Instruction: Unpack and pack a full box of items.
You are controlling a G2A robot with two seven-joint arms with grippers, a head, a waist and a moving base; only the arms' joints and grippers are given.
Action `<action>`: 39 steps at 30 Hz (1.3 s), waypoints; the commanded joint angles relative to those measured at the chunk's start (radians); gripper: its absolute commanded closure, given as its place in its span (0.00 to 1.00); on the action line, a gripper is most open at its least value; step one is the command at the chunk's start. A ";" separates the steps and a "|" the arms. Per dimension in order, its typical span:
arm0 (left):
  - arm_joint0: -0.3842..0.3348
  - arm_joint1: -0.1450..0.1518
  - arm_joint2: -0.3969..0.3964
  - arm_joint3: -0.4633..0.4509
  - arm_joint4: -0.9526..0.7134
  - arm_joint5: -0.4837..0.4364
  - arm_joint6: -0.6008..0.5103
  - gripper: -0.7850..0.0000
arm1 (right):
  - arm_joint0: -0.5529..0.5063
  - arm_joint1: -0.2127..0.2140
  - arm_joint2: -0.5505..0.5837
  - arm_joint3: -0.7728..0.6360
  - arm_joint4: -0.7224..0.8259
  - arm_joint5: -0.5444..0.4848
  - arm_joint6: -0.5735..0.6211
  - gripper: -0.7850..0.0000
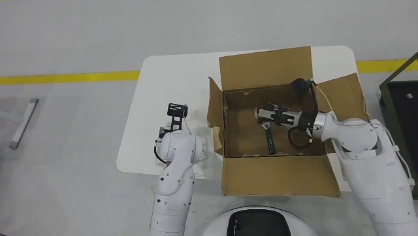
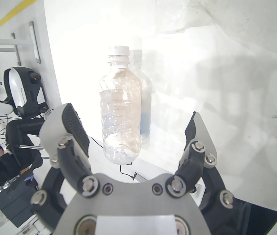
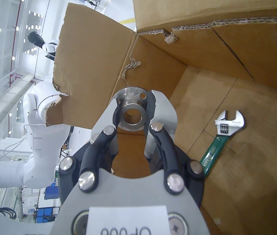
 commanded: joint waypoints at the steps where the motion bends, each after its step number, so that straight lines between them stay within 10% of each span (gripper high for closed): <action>1: 0.000 0.000 0.000 0.000 0.000 0.000 0.000 0.00 | 0.000 0.000 0.000 0.000 0.000 0.000 0.000 1.00; 10: 0.000 0.000 0.000 0.000 0.000 0.000 0.000 0.00 | -0.009 0.004 0.021 -0.044 0.102 -0.005 -0.048 1.00; 19: 0.000 0.000 0.000 0.000 0.000 0.000 0.000 0.00 | -0.076 0.042 0.310 -0.204 0.262 -0.088 -0.115 1.00; 30: 0.000 0.000 0.000 0.000 0.000 0.000 0.000 0.00 | -0.350 0.085 0.732 -0.433 -0.161 0.092 -0.177 1.00; 39: 0.000 0.000 0.000 0.000 0.000 0.000 0.000 0.00 | -0.446 0.109 0.604 -0.451 -0.651 0.270 0.016 1.00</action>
